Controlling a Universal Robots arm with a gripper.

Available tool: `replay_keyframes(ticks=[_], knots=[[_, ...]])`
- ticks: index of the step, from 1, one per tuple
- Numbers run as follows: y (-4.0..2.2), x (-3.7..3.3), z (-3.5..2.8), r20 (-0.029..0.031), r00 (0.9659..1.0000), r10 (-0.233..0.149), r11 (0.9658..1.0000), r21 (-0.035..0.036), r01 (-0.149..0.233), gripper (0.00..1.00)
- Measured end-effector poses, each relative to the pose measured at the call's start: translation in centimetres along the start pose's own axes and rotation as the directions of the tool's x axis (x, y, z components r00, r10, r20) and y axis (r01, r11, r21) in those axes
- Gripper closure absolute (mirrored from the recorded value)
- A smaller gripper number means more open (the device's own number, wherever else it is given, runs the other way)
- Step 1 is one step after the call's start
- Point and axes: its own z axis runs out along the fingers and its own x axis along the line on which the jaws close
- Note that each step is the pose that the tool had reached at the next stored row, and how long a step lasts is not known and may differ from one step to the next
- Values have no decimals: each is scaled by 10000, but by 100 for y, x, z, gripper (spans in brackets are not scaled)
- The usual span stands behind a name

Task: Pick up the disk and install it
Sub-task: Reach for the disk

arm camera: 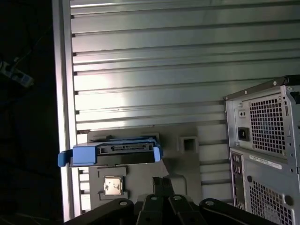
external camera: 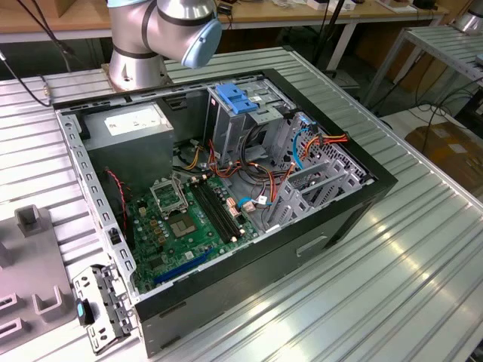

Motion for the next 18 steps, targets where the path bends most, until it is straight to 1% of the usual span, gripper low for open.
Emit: replay_keyframes(ticks=[2, 4, 5, 8, 12, 13, 14, 15, 16, 17, 18], knots=[[-4, 53, 2, -4, 10000, 1, 10000, -1, -1, 89], [-13, 182, 3, -14, 10000, 1, 10000, 2, -1, 89], [-14, 233, 5, -14, 10000, 1, 10000, 0, -1, 89], [9, 346, 10, -24, 10000, 1, 10000, 1, -1, 89], [80, 463, 23, -61, 10000, 2, 10000, 4, -2, 89], [114, 521, 30, -80, 10000, 4, 10000, 6, -4, 89], [137, 559, 34, -95, 10000, 5, 10000, 7, -5, 89], [170, 613, 40, -120, 9999, 5, 10000, 9, -5, 89], [216, 704, 48, -158, 9999, 7, 10000, 12, -7, 89], [227, 735, 50, -172, 9999, 9, 10000, 13, -9, 89], [231, 750, 51, -175, 9998, 9, 10000, 12, -9, 89]])
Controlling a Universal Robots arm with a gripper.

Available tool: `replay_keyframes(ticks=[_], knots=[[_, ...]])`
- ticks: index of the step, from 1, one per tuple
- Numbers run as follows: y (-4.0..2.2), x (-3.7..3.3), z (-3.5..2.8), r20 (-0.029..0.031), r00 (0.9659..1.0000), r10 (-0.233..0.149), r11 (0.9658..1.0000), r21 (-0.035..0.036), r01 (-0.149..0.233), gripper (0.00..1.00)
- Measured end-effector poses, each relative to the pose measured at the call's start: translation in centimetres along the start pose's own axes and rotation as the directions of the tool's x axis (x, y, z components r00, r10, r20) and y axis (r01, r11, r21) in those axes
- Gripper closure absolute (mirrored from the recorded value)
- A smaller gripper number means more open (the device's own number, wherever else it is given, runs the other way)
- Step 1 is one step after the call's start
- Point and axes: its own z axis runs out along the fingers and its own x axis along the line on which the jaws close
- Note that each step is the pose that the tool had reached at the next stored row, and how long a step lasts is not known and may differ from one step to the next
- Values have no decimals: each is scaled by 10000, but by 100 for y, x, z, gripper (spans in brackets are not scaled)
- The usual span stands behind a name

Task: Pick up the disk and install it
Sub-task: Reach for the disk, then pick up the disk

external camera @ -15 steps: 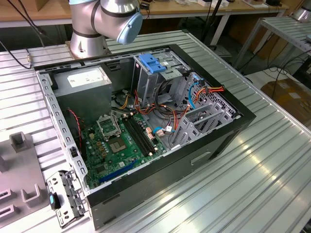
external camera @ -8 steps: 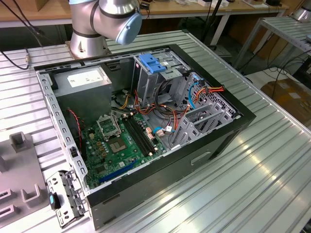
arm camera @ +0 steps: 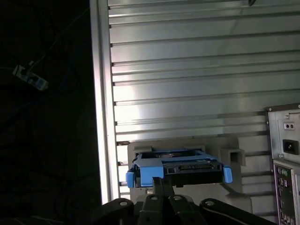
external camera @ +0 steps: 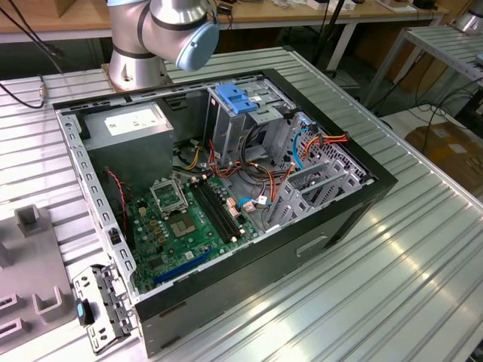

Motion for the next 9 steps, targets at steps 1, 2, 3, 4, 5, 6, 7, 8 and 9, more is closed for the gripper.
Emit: replay_keyframes(ticks=[1, 2, 3, 4, 5, 6, 7, 8, 9], knots=[[0, 1, -1, -2, 10000, -1, 10000, 0, 1, 89], [0, 1, -1, -2, 10000, -2, 10000, 0, 2, 89], [0, 3, -1, -3, 10000, -2, 10000, 1, 2, 89], [0, 4, -1, -3, 10000, -1, 10000, 1, 1, 89], [-1, 5, -1, -3, 10000, -1, 10000, 1, 1, 89], [0, 5, -1, -3, 10000, -1, 10000, 1, 1, 89], [-1, 5, -1, -3, 10000, -1, 10000, 1, 1, 89], [0, 6, -1, -3, 10000, -1, 10000, 1, 1, 89], [-1, 7, -1, -3, 10000, -1, 10000, 1, 1, 89]])
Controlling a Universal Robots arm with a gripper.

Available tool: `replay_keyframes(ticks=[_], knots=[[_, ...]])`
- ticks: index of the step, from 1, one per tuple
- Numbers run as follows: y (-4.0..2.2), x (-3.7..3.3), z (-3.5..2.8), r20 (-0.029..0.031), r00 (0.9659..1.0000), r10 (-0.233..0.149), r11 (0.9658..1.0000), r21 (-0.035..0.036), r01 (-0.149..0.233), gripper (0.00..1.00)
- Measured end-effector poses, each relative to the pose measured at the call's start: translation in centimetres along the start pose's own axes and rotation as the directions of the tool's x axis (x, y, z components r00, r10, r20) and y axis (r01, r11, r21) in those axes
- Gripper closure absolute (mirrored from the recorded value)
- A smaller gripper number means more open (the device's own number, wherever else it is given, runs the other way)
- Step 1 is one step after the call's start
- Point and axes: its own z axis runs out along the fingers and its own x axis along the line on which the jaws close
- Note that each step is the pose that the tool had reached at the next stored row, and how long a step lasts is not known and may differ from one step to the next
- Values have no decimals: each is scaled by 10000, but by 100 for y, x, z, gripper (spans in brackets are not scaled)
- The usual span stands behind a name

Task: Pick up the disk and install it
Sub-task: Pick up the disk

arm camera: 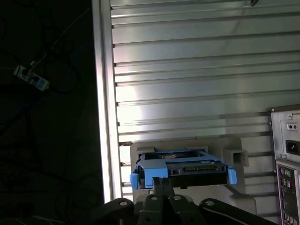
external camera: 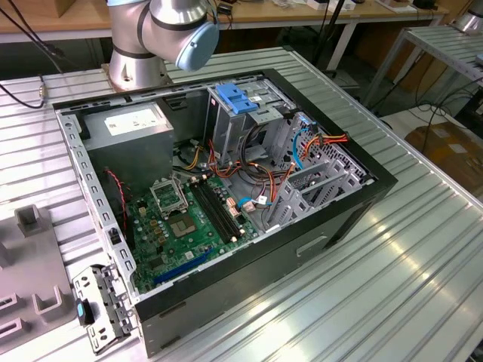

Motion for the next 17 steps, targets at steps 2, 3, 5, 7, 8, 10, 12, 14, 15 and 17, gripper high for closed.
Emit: replay_keyframes(ticks=[2, 3, 5, 7, 8, 10, 12, 14, 15, 17], knots=[[0, 2, 0, 0, 10000, 0, 10000, 0, 0, 89], [0, 3, 0, 0, 10000, 0, 10000, 0, 0, 89], [0, 5, 0, 0, 10000, 0, 10000, 0, 0, 89], [0, 5, 0, -3, 10000, -55, 10000, 0, 55, 89], [0, 5, 0, -8, 9998, -192, 9998, 2, 192, 89], [0, 5, 1, -15, 9992, -391, 9992, 2, 391, 89], [0, 5, 0, -32, 9970, -770, 9970, 3, 770, 89], [0, 5, 0, -42, 9952, -982, 9952, 4, 982, 89], [0, 5, 0, -47, 9941, -1087, 9941, 5, 1087, 89], [0, 5, 0, -55, 9917, -1288, 9917, 5, 1288, 89]])
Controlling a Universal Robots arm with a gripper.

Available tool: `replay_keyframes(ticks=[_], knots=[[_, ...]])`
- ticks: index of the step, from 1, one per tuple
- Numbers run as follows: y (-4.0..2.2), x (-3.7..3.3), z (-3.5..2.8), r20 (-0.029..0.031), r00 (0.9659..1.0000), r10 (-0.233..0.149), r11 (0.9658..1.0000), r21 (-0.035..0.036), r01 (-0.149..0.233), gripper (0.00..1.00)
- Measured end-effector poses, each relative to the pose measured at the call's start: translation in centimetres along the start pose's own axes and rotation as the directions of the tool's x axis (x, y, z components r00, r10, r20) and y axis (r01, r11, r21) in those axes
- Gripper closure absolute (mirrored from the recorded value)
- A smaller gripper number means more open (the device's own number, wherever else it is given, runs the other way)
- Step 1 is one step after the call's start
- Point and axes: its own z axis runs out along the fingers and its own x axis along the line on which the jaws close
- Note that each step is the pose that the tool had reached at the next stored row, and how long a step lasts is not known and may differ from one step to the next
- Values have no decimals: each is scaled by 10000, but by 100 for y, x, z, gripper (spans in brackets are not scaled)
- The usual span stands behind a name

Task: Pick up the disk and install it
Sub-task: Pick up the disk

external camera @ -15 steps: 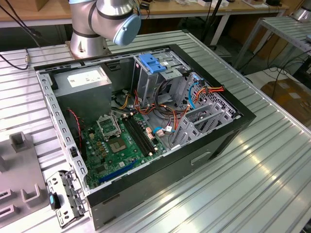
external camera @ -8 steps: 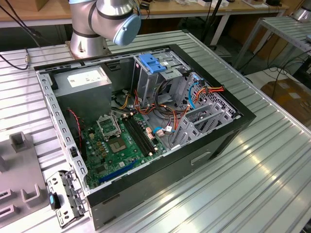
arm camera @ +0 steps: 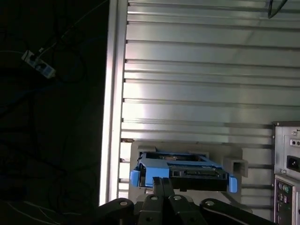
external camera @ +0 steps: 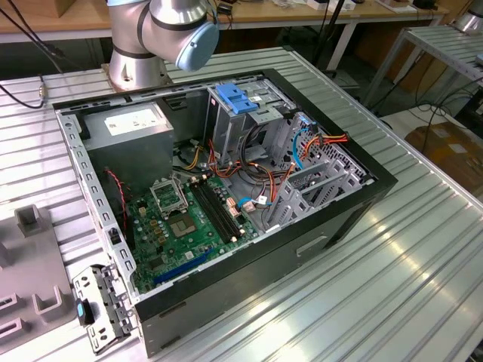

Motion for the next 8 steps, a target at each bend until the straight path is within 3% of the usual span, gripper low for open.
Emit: replay_keyframes(ticks=[6, 8], knots=[[0, 0, 0, -26, 9983, -590, 9983, 3, 590, 89], [0, 0, 0, -39, 9958, -917, 9958, 4, 917, 89]])
